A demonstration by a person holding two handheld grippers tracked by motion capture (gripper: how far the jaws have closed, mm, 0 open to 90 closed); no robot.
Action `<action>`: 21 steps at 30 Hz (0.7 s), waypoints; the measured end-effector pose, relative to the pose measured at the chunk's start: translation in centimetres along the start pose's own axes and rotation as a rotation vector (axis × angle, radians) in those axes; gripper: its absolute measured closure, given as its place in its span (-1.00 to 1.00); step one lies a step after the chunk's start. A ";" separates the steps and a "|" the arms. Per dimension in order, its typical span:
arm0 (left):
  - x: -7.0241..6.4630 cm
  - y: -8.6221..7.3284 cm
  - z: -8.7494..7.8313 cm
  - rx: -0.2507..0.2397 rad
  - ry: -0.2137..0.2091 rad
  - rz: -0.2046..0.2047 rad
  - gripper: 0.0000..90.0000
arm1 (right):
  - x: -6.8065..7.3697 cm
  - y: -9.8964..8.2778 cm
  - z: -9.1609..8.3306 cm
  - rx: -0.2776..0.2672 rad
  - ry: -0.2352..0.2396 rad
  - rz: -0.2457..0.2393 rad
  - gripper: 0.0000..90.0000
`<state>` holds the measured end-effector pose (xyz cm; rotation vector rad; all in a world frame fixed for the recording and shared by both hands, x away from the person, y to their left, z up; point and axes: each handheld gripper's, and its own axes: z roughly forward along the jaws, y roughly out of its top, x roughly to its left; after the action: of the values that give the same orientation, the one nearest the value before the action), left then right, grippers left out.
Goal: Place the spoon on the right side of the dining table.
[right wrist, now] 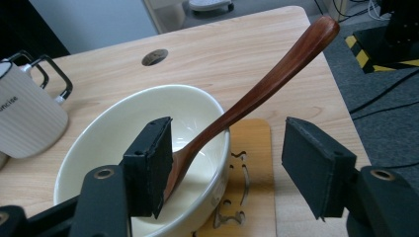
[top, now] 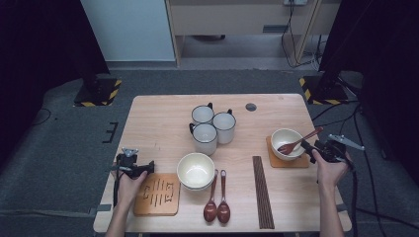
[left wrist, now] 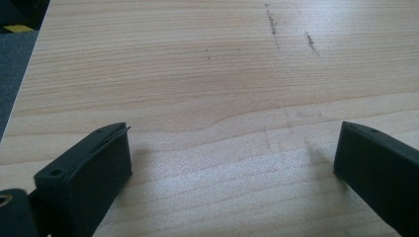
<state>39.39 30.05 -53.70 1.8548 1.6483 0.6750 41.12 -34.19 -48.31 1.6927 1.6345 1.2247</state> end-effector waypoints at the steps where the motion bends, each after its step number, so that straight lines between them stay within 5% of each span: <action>1: 0.0 0.0 0.0 0.000 0.001 0.000 -1.00 | 0.1 0.0 -0.1 0.003 -0.004 -0.001 -0.16; 11: 0.0 0.0 0.0 0.002 0.004 -0.001 -1.00 | 1.2 1.2 -1.1 -0.017 -0.010 -0.053 -0.07; 21: 0.0 0.0 0.0 0.003 0.005 -0.003 -1.00 | 1.7 2.6 -1.1 -0.027 0.034 -0.087 0.02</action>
<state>39.44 30.05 -53.72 1.8533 1.6559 0.6772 41.34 -33.25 -45.12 1.5760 1.6859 1.2340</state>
